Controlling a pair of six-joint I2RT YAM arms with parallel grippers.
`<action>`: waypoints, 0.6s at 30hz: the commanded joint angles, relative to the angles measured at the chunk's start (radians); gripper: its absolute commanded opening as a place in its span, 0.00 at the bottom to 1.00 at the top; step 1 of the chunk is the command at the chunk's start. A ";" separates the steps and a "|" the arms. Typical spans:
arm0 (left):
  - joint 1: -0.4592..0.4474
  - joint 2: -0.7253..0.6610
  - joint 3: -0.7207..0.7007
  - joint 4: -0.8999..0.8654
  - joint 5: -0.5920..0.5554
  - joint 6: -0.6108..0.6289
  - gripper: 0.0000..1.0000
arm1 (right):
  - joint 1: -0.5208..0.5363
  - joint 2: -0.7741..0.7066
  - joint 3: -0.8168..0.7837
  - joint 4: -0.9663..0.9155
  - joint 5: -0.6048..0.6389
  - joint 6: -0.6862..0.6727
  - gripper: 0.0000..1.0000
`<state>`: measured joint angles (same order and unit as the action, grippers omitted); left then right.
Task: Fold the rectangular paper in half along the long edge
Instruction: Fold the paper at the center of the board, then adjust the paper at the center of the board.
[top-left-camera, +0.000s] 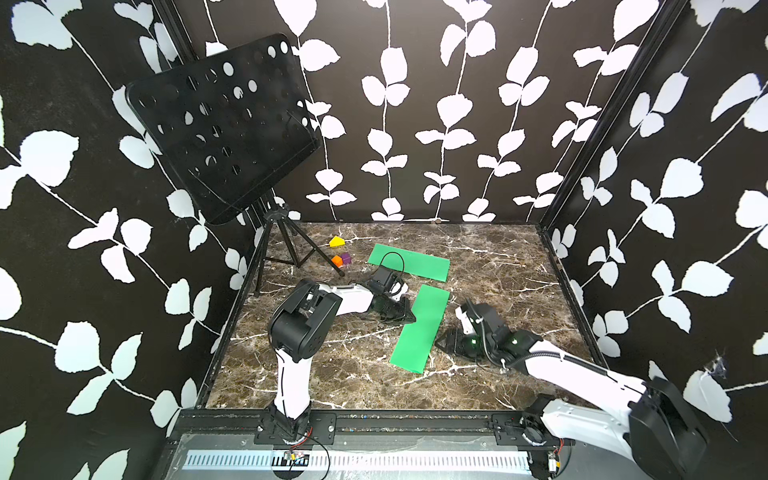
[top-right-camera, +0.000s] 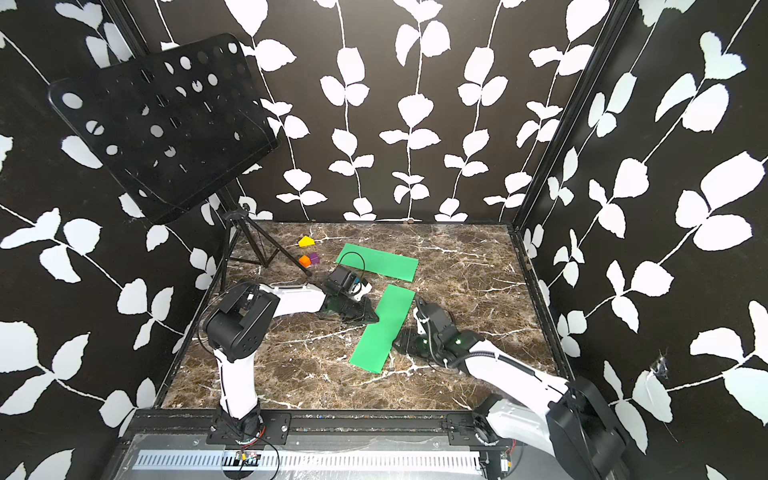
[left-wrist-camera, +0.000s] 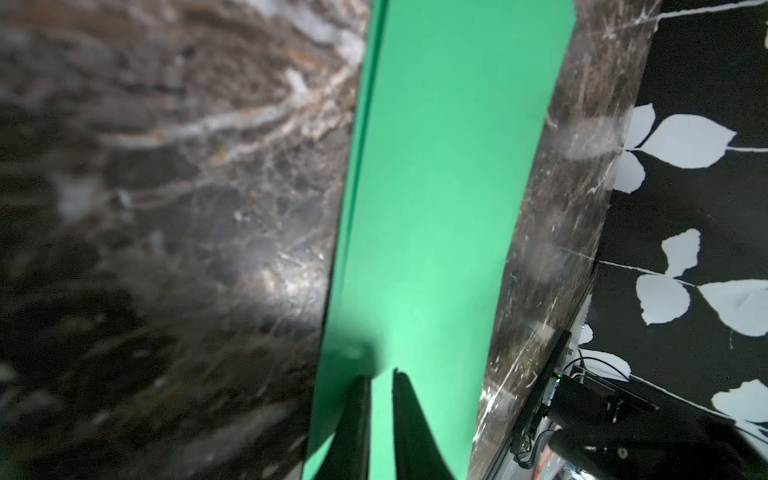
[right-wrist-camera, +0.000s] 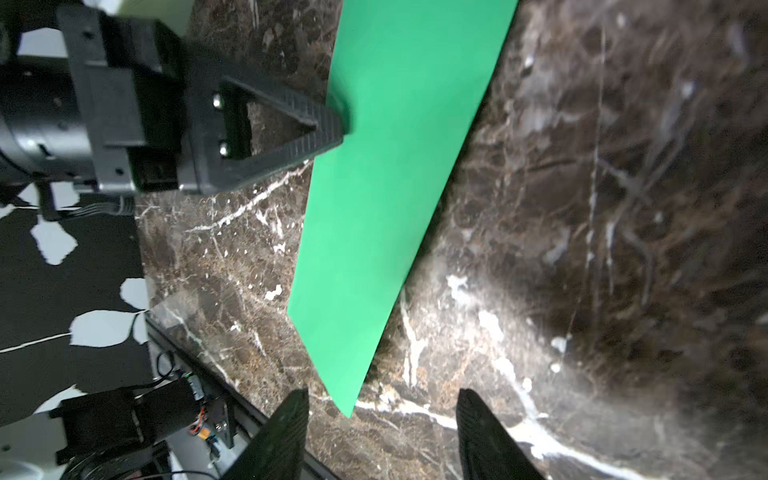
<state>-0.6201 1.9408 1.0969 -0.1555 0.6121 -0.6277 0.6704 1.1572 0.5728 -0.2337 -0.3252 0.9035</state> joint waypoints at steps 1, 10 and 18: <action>0.003 -0.105 -0.010 -0.086 -0.019 0.011 0.27 | -0.027 0.064 0.091 -0.070 0.047 -0.159 0.57; 0.005 -0.344 -0.104 -0.004 -0.054 -0.090 0.39 | -0.103 0.276 0.315 -0.035 0.056 -0.336 0.53; 0.005 -0.574 -0.349 -0.080 -0.233 -0.141 0.48 | -0.101 0.644 0.580 -0.003 -0.093 -0.370 0.47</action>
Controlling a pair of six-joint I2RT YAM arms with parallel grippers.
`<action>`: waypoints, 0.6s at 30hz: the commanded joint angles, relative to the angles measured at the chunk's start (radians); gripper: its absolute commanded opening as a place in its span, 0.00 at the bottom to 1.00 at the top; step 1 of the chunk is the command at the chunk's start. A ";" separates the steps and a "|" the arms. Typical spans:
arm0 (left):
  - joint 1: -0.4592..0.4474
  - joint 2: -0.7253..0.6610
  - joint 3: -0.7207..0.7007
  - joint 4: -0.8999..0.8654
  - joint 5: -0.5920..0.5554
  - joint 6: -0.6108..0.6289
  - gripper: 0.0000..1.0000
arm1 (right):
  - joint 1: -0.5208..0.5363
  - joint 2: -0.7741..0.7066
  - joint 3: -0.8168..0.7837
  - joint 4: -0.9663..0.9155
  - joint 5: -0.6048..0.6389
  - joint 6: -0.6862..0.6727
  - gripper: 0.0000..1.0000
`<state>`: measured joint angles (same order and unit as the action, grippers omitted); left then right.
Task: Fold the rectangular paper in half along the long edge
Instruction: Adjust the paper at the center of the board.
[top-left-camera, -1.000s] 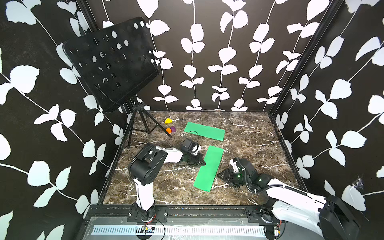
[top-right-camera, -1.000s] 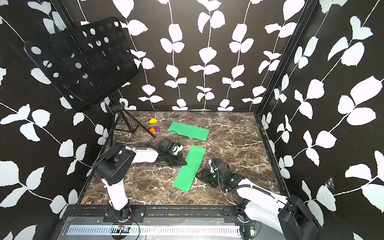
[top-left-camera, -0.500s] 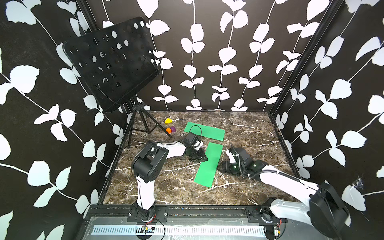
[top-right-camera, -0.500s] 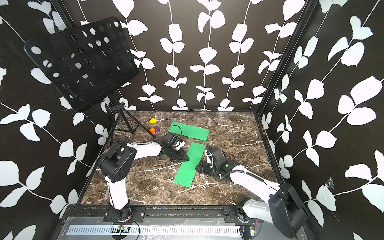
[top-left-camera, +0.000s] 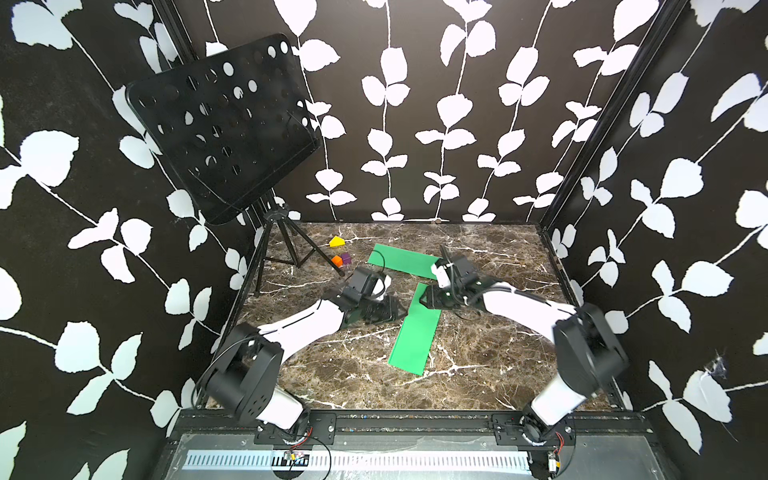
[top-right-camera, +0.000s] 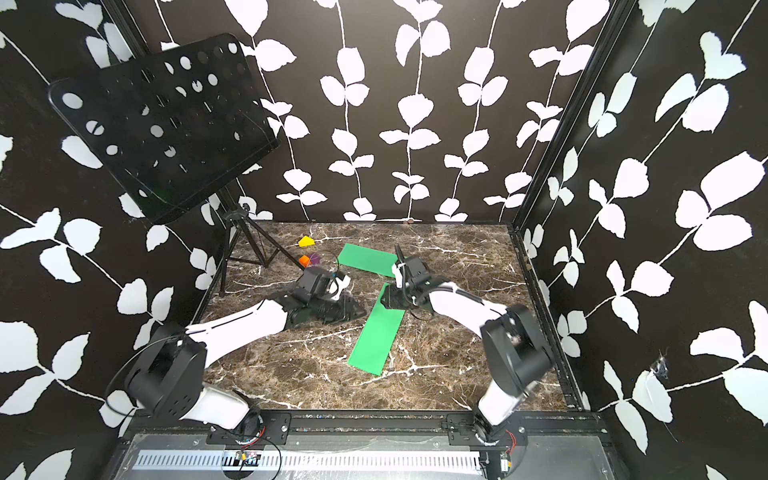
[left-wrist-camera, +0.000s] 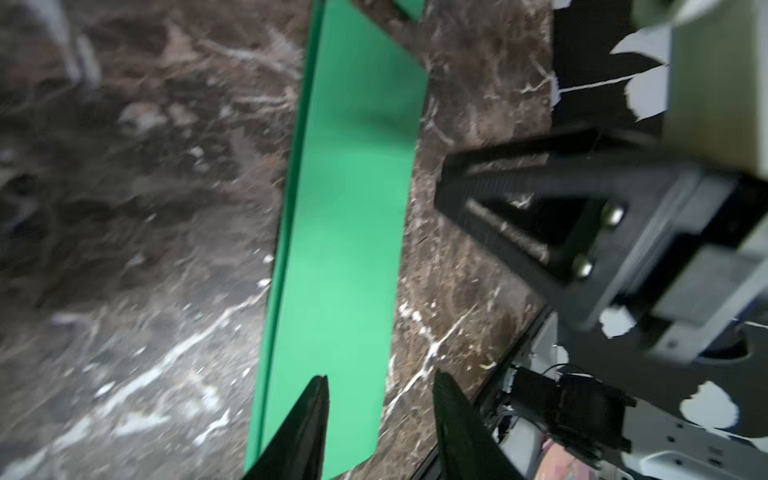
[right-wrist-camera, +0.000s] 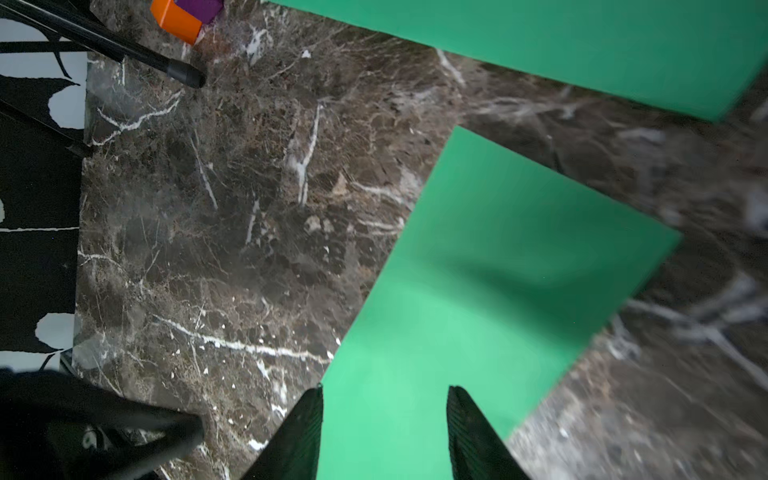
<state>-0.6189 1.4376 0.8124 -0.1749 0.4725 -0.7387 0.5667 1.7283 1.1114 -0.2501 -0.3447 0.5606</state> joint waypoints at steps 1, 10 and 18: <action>0.004 -0.096 -0.087 -0.071 -0.111 -0.037 0.50 | 0.004 0.101 0.058 0.021 -0.088 -0.021 0.47; 0.004 -0.212 -0.147 -0.113 -0.187 -0.052 0.82 | -0.034 0.189 0.075 -0.013 0.011 -0.029 0.47; -0.010 -0.147 -0.091 -0.096 -0.162 -0.025 0.88 | -0.124 0.015 -0.162 0.035 0.176 0.078 0.47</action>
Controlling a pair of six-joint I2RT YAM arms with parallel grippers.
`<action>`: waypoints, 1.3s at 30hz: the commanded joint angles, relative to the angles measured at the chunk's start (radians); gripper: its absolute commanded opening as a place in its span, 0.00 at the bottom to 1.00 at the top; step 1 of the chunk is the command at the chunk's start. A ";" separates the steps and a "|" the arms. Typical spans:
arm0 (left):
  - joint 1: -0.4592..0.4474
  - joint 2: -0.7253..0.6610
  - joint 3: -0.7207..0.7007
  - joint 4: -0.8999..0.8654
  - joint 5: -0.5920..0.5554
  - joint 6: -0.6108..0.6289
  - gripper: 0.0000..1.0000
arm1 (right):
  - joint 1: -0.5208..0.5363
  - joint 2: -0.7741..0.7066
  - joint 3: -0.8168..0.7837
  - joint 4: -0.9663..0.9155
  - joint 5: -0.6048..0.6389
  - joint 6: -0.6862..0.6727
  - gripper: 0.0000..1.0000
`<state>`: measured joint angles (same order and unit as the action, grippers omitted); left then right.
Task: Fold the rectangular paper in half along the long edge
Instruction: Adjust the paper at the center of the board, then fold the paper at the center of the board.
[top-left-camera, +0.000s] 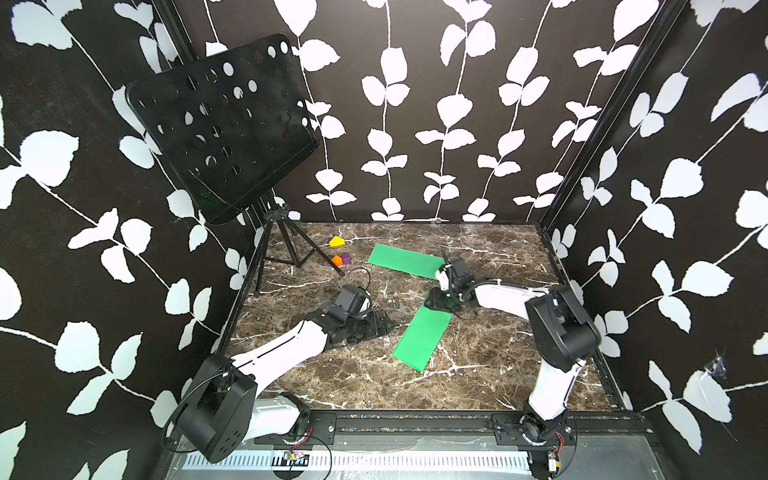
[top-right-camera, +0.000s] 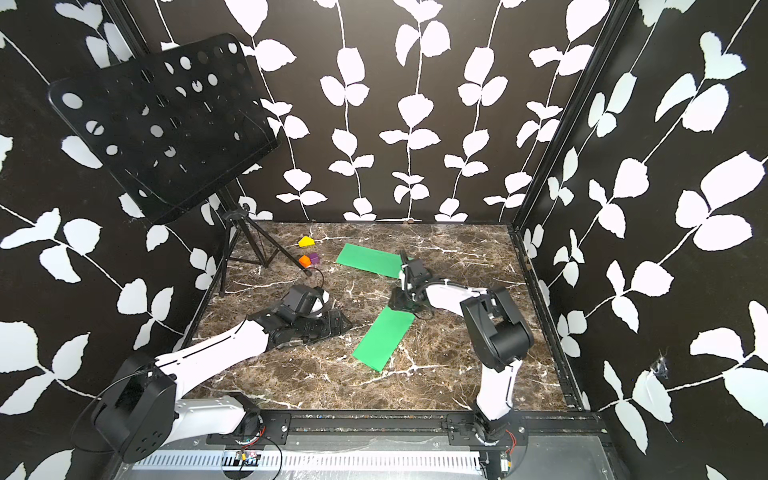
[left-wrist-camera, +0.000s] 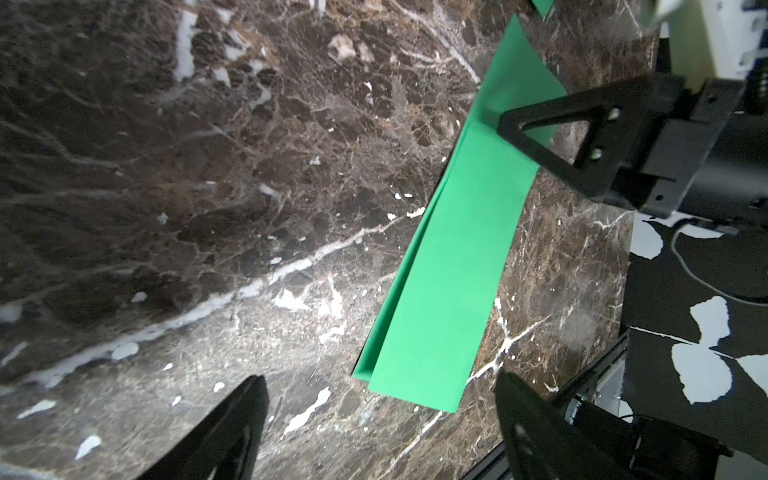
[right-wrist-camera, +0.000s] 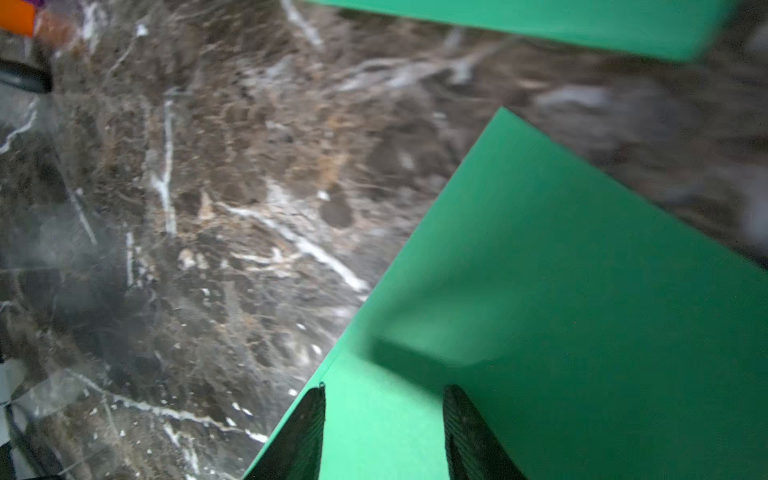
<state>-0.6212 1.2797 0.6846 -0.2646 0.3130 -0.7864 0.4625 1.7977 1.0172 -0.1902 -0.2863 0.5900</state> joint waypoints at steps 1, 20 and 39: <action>-0.013 0.019 0.046 -0.005 -0.002 0.025 0.88 | -0.027 -0.089 -0.106 -0.022 0.149 0.067 0.46; -0.430 0.408 0.383 -0.036 -0.092 0.175 0.52 | -0.028 -0.545 -0.325 -0.229 0.116 0.010 0.34; -0.454 0.600 0.408 -0.094 -0.047 0.208 0.18 | -0.033 -0.467 -0.484 0.104 -0.241 0.226 0.10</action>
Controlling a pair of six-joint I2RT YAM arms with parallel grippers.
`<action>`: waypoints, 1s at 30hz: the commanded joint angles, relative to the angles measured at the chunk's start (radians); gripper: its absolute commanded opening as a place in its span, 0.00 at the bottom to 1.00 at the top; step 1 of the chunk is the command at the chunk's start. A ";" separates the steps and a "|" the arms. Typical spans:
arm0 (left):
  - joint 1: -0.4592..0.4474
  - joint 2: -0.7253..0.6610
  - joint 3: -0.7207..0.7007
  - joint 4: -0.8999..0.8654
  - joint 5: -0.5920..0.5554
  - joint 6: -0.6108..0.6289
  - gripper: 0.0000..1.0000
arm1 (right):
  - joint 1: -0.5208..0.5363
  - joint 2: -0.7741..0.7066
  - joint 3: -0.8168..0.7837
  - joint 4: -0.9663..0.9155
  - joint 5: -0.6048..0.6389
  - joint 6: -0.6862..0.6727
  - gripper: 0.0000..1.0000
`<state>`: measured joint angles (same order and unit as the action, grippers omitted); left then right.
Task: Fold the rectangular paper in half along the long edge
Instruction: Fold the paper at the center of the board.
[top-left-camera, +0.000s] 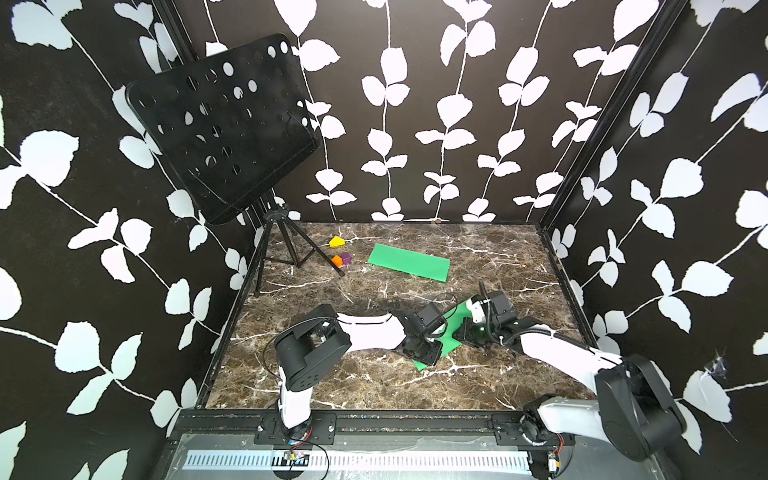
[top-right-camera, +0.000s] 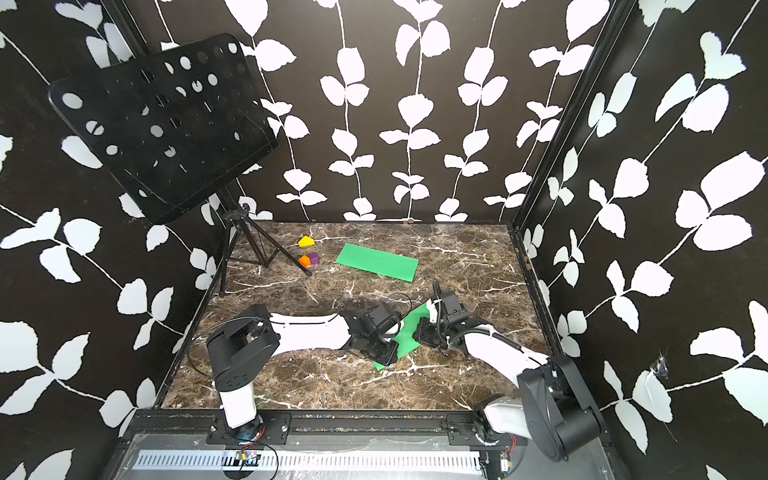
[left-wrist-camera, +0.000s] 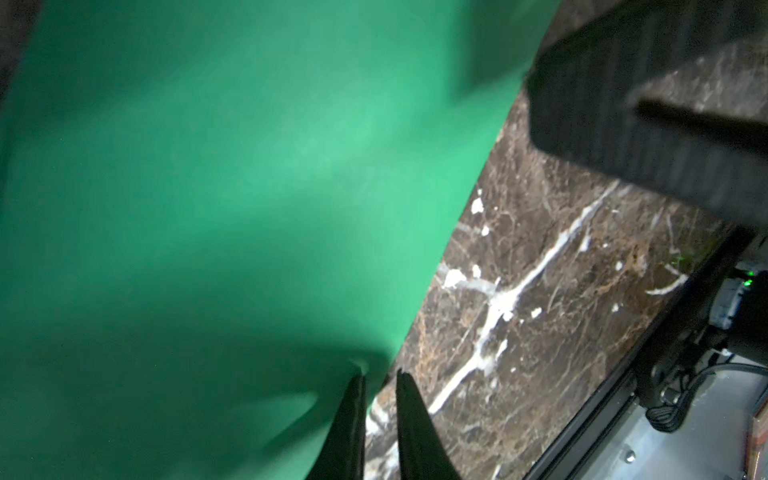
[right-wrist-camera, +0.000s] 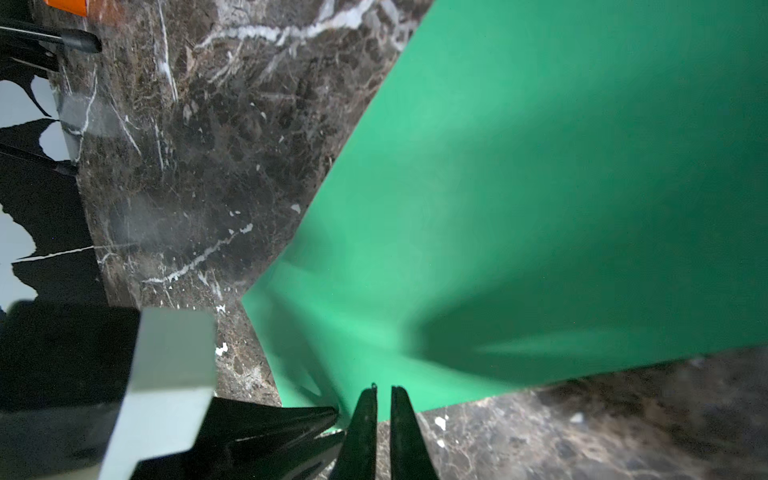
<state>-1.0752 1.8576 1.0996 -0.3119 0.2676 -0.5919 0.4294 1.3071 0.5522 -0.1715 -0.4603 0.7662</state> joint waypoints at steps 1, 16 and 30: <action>0.000 0.023 -0.009 -0.049 -0.006 0.015 0.17 | -0.001 0.035 -0.021 0.091 -0.077 0.056 0.09; 0.020 0.036 -0.026 -0.056 -0.015 0.012 0.15 | -0.001 0.157 -0.049 0.097 -0.201 0.036 0.07; 0.035 0.014 -0.086 -0.047 -0.014 -0.005 0.15 | -0.108 0.102 0.015 -0.209 0.117 -0.070 0.00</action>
<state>-1.0462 1.8500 1.0641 -0.2710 0.2958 -0.5941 0.3531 1.4040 0.5644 -0.2832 -0.4576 0.7208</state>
